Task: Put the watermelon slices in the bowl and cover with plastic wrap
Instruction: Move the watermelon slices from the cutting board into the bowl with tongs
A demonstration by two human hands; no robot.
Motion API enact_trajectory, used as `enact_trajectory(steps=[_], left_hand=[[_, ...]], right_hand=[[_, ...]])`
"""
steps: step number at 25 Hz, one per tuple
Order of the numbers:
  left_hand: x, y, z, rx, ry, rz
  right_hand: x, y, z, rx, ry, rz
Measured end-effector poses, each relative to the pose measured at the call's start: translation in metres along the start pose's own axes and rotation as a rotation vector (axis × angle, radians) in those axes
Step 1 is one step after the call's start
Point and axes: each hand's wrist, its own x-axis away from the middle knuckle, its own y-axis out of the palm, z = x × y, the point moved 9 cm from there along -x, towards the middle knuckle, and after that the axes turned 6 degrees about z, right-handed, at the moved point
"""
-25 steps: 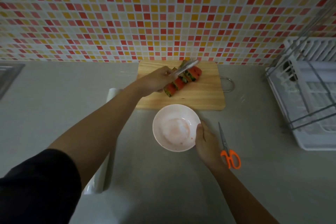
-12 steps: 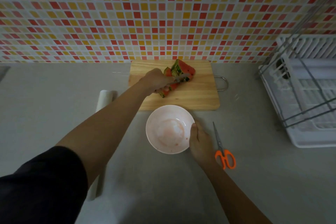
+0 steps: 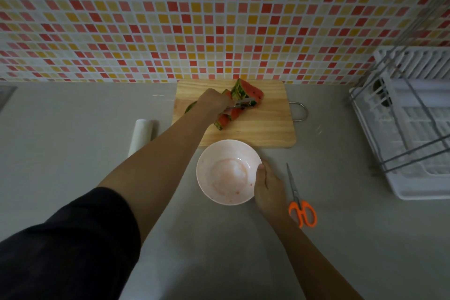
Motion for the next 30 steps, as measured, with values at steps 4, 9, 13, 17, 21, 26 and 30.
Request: enact_trajectory(steps=[4,9,13,17,21,26,30], left_hand=[[-0.004,-0.005,-0.002,0.036,0.027,0.006],[-0.006,-0.017,-0.008,0.03,0.007,0.0],[-0.003,-0.009,-0.028,0.073,-0.164,-0.138],[0.0,0.001,-0.031,0.087,-0.228,-0.245],[0.001,0.0,-0.026,0.077,-0.212,-0.251],[0.004,-0.011,-0.019,0.084,-0.168,-0.226],[0.02,-0.028,-0.02,0.036,-0.091,-0.275]], right_hand=[[-0.002,0.0,0.002,-0.009,0.009,0.005],[-0.003,0.001,0.001,-0.014,0.005,0.013],[-0.003,0.002,0.001,-0.02,0.008,0.004],[-0.005,0.002,0.002,-0.004,0.003,0.004],[-0.005,0.004,0.005,-0.023,0.004,0.001],[-0.007,0.003,0.005,-0.013,0.004,0.011],[-0.006,0.001,0.002,-0.051,0.011,0.016]])
